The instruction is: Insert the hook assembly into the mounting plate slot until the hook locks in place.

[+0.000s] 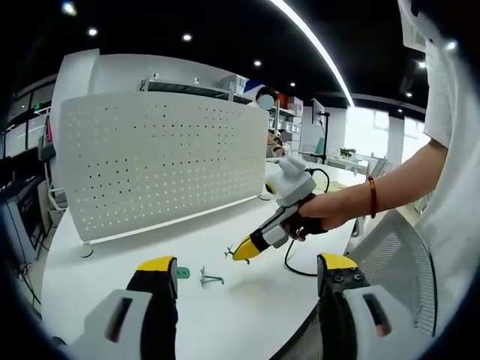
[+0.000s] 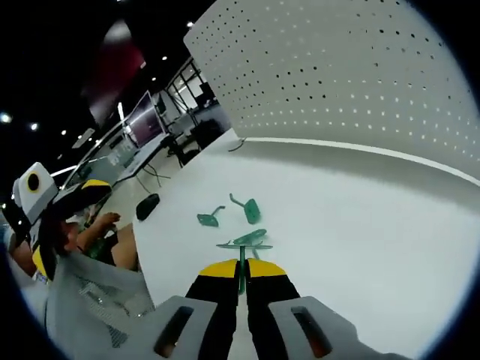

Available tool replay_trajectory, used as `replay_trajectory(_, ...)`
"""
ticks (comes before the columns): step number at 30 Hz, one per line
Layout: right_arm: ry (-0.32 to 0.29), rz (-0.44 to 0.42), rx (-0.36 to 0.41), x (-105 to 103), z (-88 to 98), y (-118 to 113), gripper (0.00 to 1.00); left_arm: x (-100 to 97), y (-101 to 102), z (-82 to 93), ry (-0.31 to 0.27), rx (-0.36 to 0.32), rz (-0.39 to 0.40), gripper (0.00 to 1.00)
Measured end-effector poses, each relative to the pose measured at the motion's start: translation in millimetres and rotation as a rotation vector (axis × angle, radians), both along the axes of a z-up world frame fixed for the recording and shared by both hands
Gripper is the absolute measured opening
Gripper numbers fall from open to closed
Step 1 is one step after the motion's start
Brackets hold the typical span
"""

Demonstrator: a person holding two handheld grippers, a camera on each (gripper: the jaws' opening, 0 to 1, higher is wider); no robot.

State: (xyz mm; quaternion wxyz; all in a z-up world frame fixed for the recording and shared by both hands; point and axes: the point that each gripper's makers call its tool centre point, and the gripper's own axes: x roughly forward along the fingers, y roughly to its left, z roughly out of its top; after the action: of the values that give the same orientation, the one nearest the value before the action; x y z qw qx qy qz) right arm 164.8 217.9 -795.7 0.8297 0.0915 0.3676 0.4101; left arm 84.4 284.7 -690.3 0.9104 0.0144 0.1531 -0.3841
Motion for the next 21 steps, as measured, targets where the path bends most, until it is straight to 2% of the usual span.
replay_trajectory(2,0.037,0.003,0.043,-7,4.1,4,0.01,0.7,0,0.7,-0.001,-0.010,0.006,0.76)
replay_trajectory(6,0.007,0.017,0.041,-15,14.6,7,0.01,1.9,0,2.7,-0.012,-0.017,0.010,0.74)
replay_trajectory(9,0.006,0.027,0.059,-20,22.3,10,0.01,3.1,1,5.6,-0.037,-0.017,0.012,0.70)
replay_trajectory(14,-0.008,0.043,0.089,-31,35.0,14,0.01,3.4,1,7.0,-0.042,-0.025,0.014,0.66)
replay_trajectory(17,0.012,0.061,0.128,-40,40.6,20,0.01,2.4,0,6.5,-0.043,-0.025,0.009,0.60)
replay_trajectory(21,0.002,0.074,0.137,-47,46.8,23,0.01,0.4,-3,6.7,-0.039,-0.040,-0.006,0.50)
